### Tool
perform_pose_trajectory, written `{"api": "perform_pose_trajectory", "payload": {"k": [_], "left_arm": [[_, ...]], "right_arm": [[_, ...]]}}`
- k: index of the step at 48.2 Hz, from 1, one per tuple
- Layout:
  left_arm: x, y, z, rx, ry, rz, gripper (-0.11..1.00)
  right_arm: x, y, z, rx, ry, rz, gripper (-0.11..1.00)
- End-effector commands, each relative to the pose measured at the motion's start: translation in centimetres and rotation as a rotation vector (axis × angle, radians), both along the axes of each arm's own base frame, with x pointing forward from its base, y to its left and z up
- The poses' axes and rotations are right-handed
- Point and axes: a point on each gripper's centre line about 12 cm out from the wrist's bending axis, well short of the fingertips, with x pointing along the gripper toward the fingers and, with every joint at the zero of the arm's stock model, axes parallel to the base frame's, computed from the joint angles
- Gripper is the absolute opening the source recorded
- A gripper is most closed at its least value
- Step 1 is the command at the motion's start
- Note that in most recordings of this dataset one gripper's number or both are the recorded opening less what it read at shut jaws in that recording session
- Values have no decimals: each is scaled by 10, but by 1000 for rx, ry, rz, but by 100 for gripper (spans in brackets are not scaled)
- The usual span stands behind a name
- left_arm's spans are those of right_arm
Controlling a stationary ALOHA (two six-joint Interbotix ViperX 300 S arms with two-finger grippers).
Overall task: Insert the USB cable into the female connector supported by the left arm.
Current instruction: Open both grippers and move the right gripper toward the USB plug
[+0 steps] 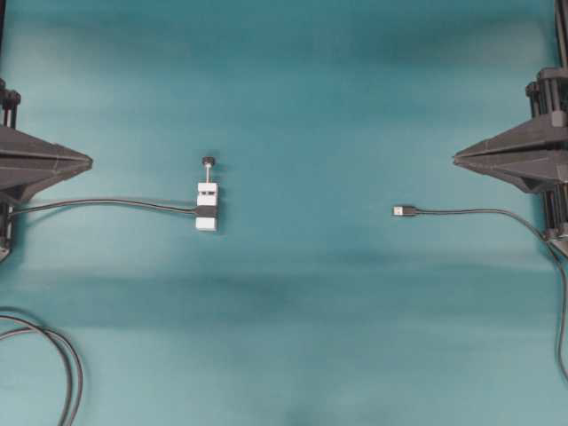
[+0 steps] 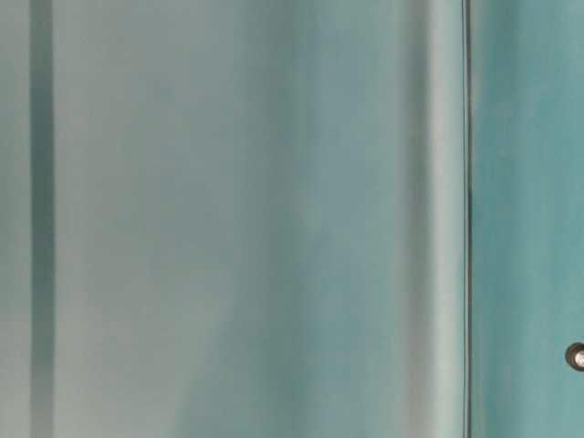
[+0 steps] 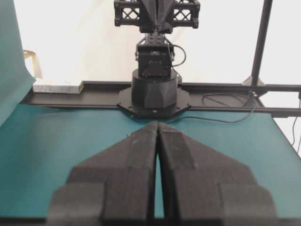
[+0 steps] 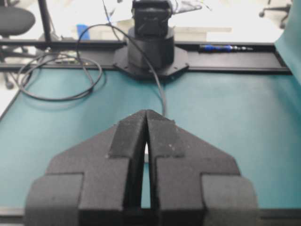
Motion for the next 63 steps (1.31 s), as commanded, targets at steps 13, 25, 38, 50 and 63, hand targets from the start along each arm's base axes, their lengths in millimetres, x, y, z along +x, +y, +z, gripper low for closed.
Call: {"api": "perform_pose_trajectory", "payload": {"k": [13, 25, 38, 50, 63], "left_arm": [[8, 0, -15, -5, 94, 2, -1], [30, 4, -49, -17, 412, 18, -1], [29, 12, -63, 31, 519, 41, 0], [22, 11, -83, 140, 615, 11, 35], [16, 11, -102, 154, 696, -1, 91]], "right_arm": [[1, -1, 1, 11, 11, -3, 0], [17, -3, -28, 12, 276, -14, 0], [20, -7, -30, 70, 307, -39, 0], [18, -8, -38, 258, 364, -66, 0], [16, -8, -43, 269, 382, -70, 0]]}}
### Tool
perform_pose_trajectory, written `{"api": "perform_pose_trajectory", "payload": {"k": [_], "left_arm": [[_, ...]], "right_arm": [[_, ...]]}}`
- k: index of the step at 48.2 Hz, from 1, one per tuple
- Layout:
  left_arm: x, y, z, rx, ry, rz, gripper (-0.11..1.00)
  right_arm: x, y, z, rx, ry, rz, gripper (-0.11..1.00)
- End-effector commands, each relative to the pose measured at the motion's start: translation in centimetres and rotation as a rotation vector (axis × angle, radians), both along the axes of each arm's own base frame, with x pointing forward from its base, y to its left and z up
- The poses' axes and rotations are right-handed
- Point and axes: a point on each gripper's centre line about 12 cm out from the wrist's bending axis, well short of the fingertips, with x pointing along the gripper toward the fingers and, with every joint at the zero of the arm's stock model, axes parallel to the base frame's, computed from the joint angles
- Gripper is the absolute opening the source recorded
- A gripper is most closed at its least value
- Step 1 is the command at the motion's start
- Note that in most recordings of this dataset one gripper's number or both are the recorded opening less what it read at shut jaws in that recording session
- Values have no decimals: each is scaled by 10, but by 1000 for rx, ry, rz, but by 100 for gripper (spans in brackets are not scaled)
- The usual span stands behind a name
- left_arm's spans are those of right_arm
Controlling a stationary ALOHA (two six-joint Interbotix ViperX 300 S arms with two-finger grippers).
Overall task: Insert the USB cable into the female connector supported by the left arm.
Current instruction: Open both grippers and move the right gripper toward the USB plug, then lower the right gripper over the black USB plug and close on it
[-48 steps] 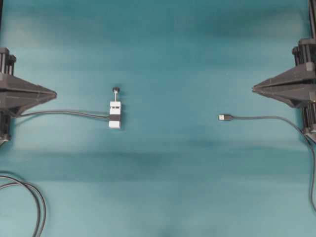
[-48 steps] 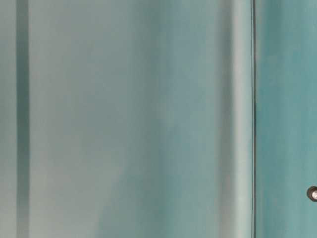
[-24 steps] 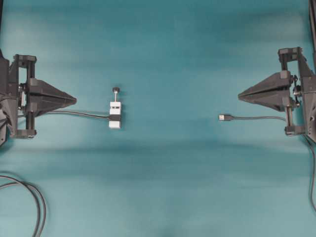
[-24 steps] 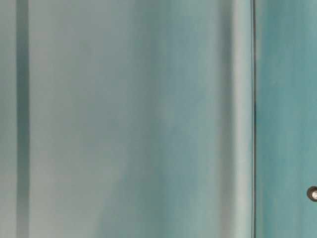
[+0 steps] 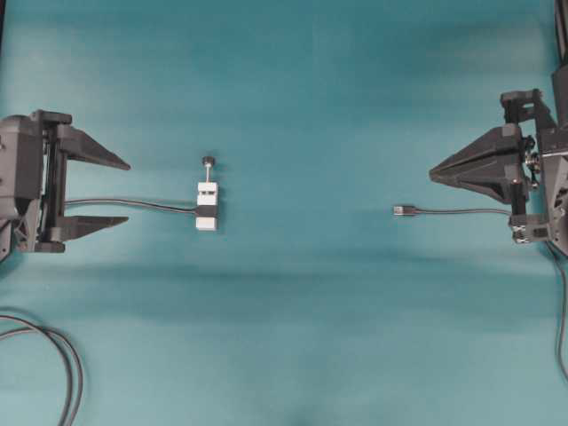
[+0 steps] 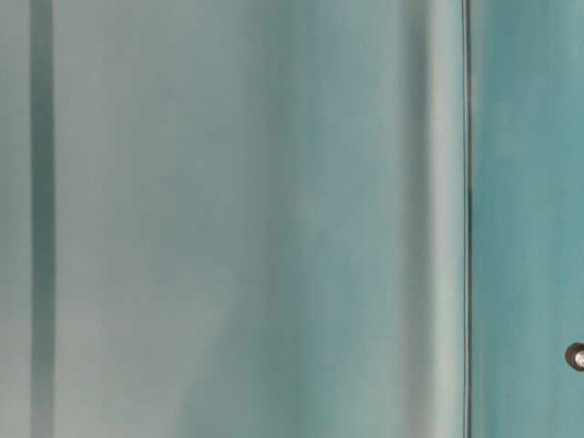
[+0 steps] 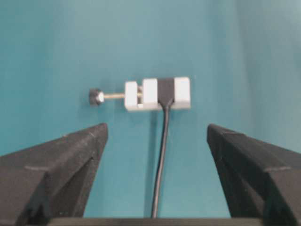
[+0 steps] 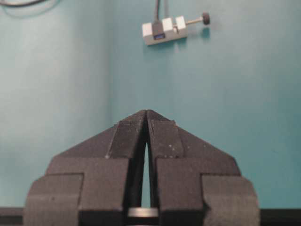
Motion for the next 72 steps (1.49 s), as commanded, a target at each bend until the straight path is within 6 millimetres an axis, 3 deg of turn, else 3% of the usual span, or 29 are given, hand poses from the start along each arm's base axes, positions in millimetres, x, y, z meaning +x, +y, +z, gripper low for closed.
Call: {"api": "perform_pose_trajectory", "payload": {"k": [1, 13, 21, 28, 32, 35, 60, 72], "left_arm": [[1, 0, 2, 13, -7, -7, 90], [2, 1, 2, 20, -17, -11, 87], [2, 0, -5, 23, -25, -14, 76], [-2, 0, -11, 23, -34, -13, 57], [-3, 0, -13, 22, -37, -12, 55], [-3, 0, -14, 21, -33, -12, 55], [-3, 0, -13, 20, -31, -11, 56], [-2, 0, -13, 20, -30, -11, 56]], "right_arm": [[2, -1, 5, 1, -14, -4, 0], [5, -1, -3, -15, 19, 2, 0], [15, -1, -27, -20, 125, 7, 8], [16, -3, -52, -30, 216, 8, 36], [13, -5, -63, -26, 234, -3, 58], [10, -6, -70, -26, 244, -6, 67], [-4, -5, -94, -28, 307, 0, 63], [8, -5, -106, -32, 330, 10, 62]]}}
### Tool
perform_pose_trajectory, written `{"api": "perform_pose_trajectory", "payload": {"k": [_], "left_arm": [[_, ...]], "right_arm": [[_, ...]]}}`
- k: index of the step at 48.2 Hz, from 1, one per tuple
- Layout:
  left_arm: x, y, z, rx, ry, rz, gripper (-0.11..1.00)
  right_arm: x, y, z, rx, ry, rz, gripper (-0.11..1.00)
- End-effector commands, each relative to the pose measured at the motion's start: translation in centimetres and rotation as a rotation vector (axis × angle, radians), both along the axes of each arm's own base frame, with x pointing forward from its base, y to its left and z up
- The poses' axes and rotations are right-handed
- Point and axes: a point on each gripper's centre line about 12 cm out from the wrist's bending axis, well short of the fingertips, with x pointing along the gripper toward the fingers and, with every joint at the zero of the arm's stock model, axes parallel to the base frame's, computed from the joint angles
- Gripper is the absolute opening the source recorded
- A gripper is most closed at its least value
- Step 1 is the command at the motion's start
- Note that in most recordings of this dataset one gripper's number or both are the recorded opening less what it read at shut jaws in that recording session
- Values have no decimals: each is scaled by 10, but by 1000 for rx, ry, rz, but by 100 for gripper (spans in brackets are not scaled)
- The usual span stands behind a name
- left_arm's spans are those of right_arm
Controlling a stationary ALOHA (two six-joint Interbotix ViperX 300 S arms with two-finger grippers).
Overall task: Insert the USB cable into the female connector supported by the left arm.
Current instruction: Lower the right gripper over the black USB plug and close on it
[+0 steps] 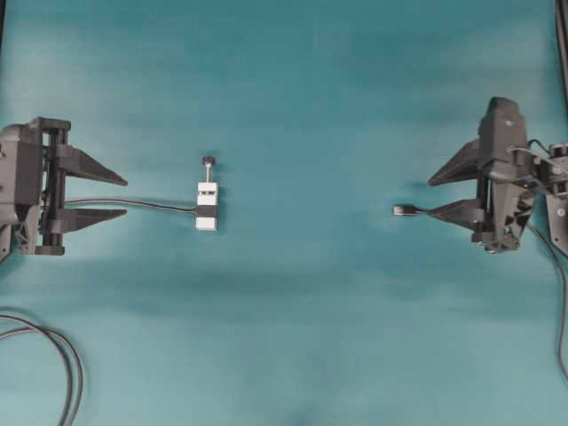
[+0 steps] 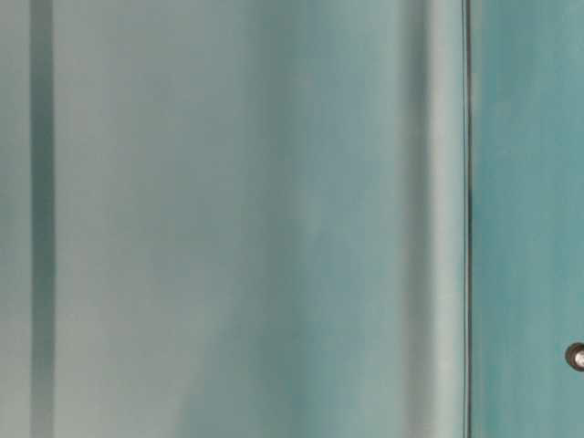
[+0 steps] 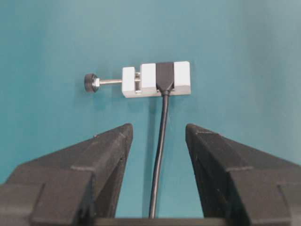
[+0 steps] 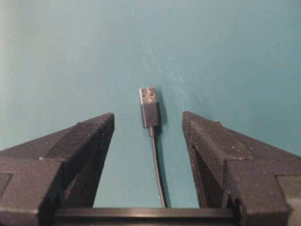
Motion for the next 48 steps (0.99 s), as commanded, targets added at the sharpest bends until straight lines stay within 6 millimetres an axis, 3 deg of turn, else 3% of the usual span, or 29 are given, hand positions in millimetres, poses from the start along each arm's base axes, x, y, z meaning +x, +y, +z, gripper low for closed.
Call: {"api": "perform_pose_trajectory", "payload": {"k": [1, 26, 48], "left_arm": [[5, 0, 7, 11, -22, -7, 56], [5, 0, 6, 10, -19, -6, 56], [4, 0, 5, 10, -15, -6, 56]], "right_arm": [[11, 0, 4, -4, -29, 6, 63], [37, -1, -23, -6, 77, 17, 63], [27, 0, -33, 3, 144, 14, 63]]}}
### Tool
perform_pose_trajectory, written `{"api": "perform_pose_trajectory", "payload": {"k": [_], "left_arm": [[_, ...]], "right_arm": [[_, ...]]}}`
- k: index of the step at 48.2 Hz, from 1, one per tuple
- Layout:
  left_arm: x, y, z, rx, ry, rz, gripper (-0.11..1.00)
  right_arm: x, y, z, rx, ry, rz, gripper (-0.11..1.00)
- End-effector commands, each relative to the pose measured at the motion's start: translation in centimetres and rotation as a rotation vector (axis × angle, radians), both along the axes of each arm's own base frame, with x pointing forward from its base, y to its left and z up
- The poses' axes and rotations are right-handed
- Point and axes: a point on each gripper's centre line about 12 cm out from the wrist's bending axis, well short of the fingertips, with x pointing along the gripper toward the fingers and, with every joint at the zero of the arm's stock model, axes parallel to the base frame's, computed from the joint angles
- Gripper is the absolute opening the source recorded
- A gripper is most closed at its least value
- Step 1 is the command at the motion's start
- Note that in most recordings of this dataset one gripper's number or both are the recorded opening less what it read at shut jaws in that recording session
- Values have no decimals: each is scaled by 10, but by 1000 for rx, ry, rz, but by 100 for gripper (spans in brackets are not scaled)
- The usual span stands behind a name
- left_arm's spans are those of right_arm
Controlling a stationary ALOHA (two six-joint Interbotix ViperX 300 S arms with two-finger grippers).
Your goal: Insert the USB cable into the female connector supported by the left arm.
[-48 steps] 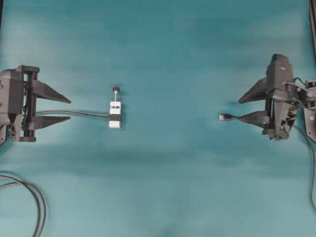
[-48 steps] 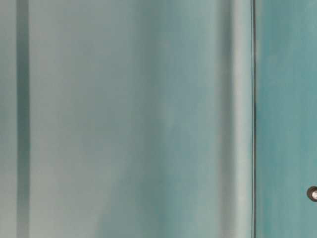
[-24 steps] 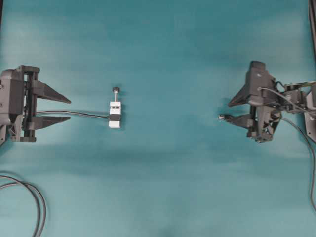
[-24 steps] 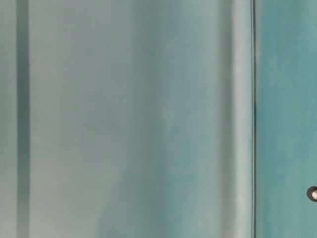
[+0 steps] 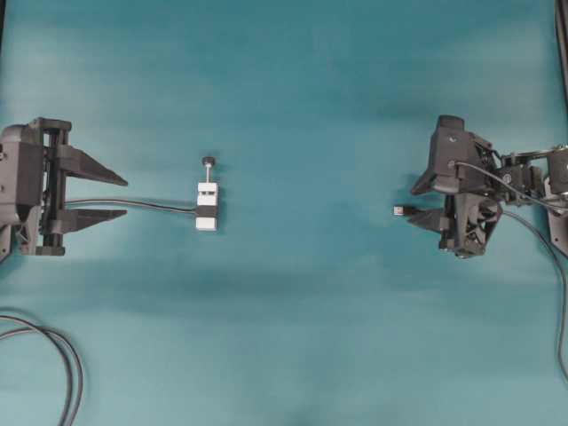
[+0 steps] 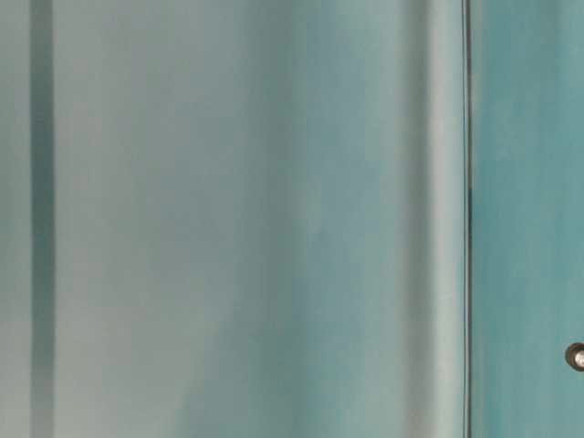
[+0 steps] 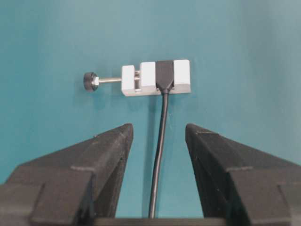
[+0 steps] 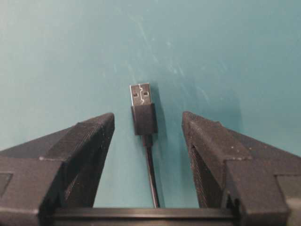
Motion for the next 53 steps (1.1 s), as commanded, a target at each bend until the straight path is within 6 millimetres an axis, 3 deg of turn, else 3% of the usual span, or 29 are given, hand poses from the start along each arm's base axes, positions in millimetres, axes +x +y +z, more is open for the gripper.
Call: {"api": "perform_pose_trajectory", "payload": {"k": [1, 18, 35, 44, 53], "left_arm": [[4, 0, 5, 9, -18, -5, 56], [4, 0, 6, 9, -20, -5, 56], [4, 0, 6, 8, -23, -4, 56], [4, 0, 6, 7, -21, -4, 56], [4, 0, 5, 6, -20, -3, 56]], "right_arm": [[3, 1, 3, -1, -14, 6, 62], [-5, 12, -6, 0, 23, 50, 58], [-3, 12, -5, -1, 22, 53, 19], [-1, 11, -4, 10, 17, 39, 23], [-1, 10, -4, 16, 20, 24, 42]]}}
